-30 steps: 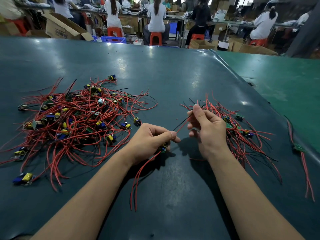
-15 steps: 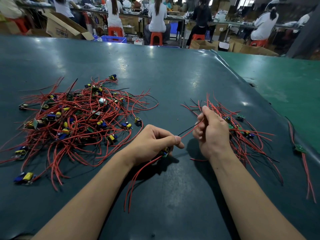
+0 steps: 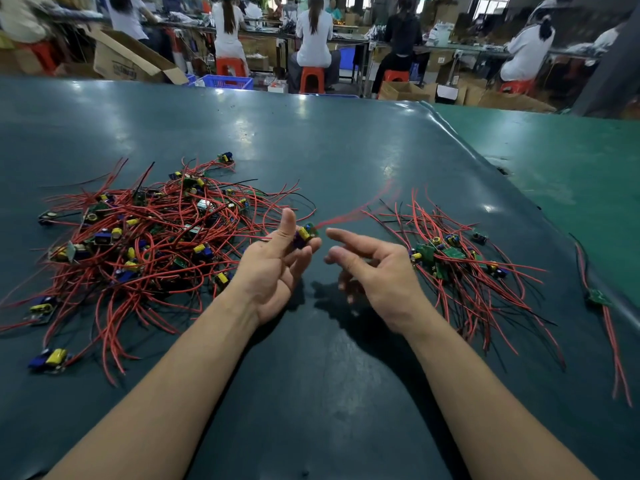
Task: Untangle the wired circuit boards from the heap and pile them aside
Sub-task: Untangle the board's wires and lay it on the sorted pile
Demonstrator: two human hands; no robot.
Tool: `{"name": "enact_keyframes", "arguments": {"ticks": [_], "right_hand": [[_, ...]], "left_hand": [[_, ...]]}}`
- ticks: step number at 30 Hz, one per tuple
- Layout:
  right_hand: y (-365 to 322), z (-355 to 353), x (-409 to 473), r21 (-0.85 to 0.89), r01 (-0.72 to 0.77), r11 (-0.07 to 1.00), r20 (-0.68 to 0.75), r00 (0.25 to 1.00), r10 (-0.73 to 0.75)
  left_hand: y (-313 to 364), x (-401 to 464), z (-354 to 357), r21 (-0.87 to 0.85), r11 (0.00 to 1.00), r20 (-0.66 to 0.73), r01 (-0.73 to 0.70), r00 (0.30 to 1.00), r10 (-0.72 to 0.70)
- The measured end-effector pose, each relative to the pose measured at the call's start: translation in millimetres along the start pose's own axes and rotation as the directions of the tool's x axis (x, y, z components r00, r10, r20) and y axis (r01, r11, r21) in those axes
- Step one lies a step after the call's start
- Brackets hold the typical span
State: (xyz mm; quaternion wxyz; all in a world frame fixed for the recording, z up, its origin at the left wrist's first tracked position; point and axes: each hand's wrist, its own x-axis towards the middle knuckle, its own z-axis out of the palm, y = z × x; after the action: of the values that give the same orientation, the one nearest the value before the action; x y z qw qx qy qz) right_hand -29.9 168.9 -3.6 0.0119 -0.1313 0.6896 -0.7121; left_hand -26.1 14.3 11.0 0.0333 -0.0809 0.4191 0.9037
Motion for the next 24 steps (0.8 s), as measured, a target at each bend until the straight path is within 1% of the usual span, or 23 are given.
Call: {"name": "enact_keyframes", "arguments": {"ticks": [1, 3, 5, 8, 10, 12, 14, 16, 18, 21, 24], "right_hand": [[-1.8, 2.2, -0.8, 0.07, -0.017, 0.997, 0.008, 1.0, 0.016], [-3.4, 3.4, 0.4, 0.143, -0.019, 0.99, -0.041, 0.999, 0.025], [-2.2, 1.7, 3.2, 0.157, -0.016, 0.988, -0.123, 0.992, 0.036], [-1.4, -2.9, 6.8, 0.21, -0.039, 0.977, -0.202, 0.976, 0.082], [-1.0, -3.8, 7.8, 0.247, -0.077, 0.966, -0.218, 0.967, 0.133], [1.0, -3.7, 8.1, 0.201, -0.128, 0.971, -0.214, 0.962, 0.171], [2.9, -2.6, 7.1, 0.141, -0.147, 0.979, -0.186, 0.967, 0.172], [3.6, -1.7, 6.7, 0.108, -0.125, 0.986, -0.195, 0.97, 0.144], [2.7, -1.4, 7.2, 0.083, -0.091, 0.992, -0.261, 0.959, 0.11], [2.2, -5.0, 10.1, 0.113, -0.025, 0.993, -0.375, 0.925, 0.066], [1.8, -12.1, 12.7, 0.117, 0.027, 0.993, -0.458, 0.889, 0.03]], "left_hand": [[-3.2, -0.6, 1.0, 0.094, 0.995, 0.014, -0.033, 0.999, 0.031], [-9.4, -2.2, 3.3, 0.285, 0.952, 0.045, -0.109, 0.994, 0.1], [-13.1, -2.7, 2.8, 0.362, 0.92, 0.079, -0.147, 0.989, 0.127], [-14.5, -1.3, 0.5, 0.352, 0.924, 0.152, -0.149, 0.983, 0.1], [-15.1, 0.3, -0.8, 0.332, 0.933, 0.156, -0.138, 0.984, 0.09], [-16.0, 1.4, -0.9, 0.316, 0.939, 0.135, -0.132, 0.986, 0.093], [-15.7, 1.3, -0.6, 0.322, 0.938, 0.123, -0.125, 0.988, 0.089], [-15.3, 0.6, -0.2, 0.33, 0.936, 0.129, -0.12, 0.988, 0.081], [-14.9, 0.1, 0.5, 0.329, 0.937, 0.139, -0.116, 0.987, 0.074], [-14.3, 0.5, 1.7, 0.332, 0.937, 0.135, -0.114, 0.988, 0.072], [-14.9, 0.9, 1.9, 0.34, 0.933, 0.135, -0.119, 0.988, 0.076]]}}
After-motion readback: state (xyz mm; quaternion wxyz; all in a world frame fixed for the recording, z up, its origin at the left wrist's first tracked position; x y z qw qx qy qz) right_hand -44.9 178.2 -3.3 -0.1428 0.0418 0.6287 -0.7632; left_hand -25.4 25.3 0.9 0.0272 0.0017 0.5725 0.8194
